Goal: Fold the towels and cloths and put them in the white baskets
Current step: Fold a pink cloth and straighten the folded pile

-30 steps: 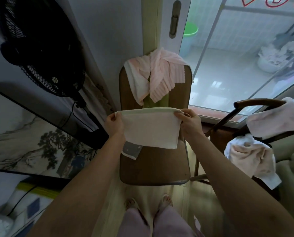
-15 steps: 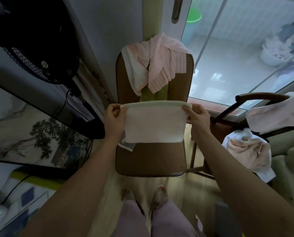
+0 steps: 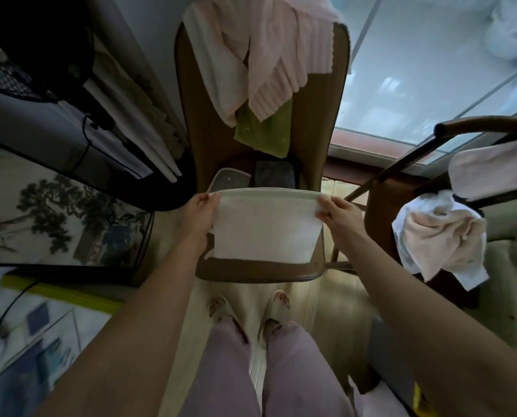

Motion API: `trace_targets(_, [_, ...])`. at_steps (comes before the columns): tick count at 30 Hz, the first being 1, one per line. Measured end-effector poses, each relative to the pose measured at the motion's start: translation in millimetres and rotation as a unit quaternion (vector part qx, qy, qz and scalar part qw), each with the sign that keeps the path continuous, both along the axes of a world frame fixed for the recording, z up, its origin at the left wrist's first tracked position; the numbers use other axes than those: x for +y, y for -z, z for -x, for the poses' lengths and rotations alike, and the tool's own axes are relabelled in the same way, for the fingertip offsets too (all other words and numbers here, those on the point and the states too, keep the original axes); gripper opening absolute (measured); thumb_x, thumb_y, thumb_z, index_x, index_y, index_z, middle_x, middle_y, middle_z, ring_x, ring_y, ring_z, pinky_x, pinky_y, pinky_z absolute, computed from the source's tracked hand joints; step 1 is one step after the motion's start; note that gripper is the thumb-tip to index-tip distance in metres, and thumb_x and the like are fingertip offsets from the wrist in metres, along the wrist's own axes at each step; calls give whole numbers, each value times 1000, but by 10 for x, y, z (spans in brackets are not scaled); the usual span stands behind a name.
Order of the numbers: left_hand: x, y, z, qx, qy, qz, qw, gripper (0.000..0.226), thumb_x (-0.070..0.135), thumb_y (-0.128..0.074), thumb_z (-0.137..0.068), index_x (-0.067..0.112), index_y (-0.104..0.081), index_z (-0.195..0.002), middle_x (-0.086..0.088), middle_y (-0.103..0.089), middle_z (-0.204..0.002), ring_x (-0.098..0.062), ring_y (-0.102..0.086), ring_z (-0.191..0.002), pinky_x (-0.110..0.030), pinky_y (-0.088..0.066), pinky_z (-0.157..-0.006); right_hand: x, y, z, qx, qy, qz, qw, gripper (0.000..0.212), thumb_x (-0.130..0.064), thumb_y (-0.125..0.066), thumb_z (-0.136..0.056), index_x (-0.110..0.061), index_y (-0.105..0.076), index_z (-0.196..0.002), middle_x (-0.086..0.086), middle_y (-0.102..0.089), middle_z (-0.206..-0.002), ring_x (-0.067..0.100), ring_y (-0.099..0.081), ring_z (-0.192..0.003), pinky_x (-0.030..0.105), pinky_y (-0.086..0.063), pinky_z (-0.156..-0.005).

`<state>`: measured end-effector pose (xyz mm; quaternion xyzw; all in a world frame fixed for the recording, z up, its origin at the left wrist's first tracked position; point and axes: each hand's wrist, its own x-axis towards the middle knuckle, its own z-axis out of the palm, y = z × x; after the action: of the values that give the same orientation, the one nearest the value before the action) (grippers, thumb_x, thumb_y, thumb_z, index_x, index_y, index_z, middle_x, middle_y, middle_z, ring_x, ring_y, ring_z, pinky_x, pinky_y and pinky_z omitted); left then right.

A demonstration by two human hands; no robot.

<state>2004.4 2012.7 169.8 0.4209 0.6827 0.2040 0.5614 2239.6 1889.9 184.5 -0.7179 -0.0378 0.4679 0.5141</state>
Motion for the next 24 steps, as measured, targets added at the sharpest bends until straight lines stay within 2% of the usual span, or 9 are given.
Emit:
trace_targets(3, [26, 146, -106, -20, -7, 17, 1000, 28, 36, -56, -96, 16, -62, -115, -4, -62, -109, -18, -59, -96, -29, -51, -73, 96, 103, -116, -5, 15, -5, 1000, 12, -18, -63, -93, -9, -66, -99, 6, -60, -103, 21, -60, -101, 37, -55, -93])
trace_targets(5, [79, 189, -217, -22, 0, 2, 1000, 30, 36, -56, -96, 16, -63, -118, -1, -63, -109, -15, -59, -97, -28, -50, -78, 196, 127, -190, -4, 29, -24, 999, 8, -18, -61, -94, -11, -63, -95, 5, -57, -104, 21, -60, -99, 35, -56, -89])
trace_targets(8, [172, 209, -394, -15, 18, -48, 999, 21, 34, -52, -98, 19, -62, -110, 3, -62, -100, -8, -59, -89, -25, -53, -75, 300, 201, -320, -32, 31, -43, 998, 17, -19, -58, -96, -5, -61, -104, 6, -56, -105, 22, -59, -104, 31, -57, -87])
trace_targets(10, [206, 255, -505, -33, 26, -74, 996, 22, 30, -47, -101, 13, -57, -109, 5, -57, -97, -6, -57, -89, -23, -56, -76, 300, 281, -385, -39, 17, -49, 998, 23, -20, -56, -97, -2, -59, -111, 6, -57, -105, 21, -60, -104, 27, -56, -86])
trace_targets(13, [110, 545, -574, -12, 64, -79, 995, 20, 28, -39, -104, 11, -50, -104, 9, -50, -94, -3, -54, -88, -31, -54, -87, 149, 518, -383, -27, 1, -40, 999, 25, -21, -51, -99, -1, -56, -114, 5, -58, -104, 15, -61, -96, 18, -54, -76])
trace_targets(15, [-57, 836, -530, 8, 90, -48, 995, 19, 31, -38, -104, 19, -49, -94, 8, -51, -93, -8, -55, -89, -41, -52, -93, -44, 779, -327, -16, -13, -14, 1000, 19, -21, -50, -100, -6, -57, -109, 4, -57, -105, 15, -61, -96, 19, -54, -75])
trace_targets(17, [-249, 1126, -442, 25, 104, -6, 994, 20, 34, -38, -103, 27, -48, -87, 5, -52, -93, -16, -56, -95, -47, -49, -97, -252, 1077, -269, 5, -26, 16, 1000, 17, -24, -51, -99, -11, -59, -106, 8, -58, -111, 20, -61, -106, 30, -55, -87])
trace_targets(20, [-519, 1511, -286, 52, 115, 53, 991, 22, 38, -40, -100, 23, -51, -87, -2, -56, -98, -25, -57, -101, -51, -48, -97, -514, 1455, -200, 27, -23, 69, 997, 14, -21, -50, -99, -11, -59, -97, 8, -58, -105, 22, -59, -105, 37, -51, -97])
trace_targets(24, [-844, 1820, -176, 120, 166, 83, 975, 26, 34, -38, -101, 11, -49, -95, -6, -55, -93, -28, -55, -93, -37, -43, -78, -783, 1815, -74, 3, -48, 128, 991, 17, -19, -49, -99, -5, -59, -99, 5, -58, -96, 18, -58, -93, 35, -50, -92])
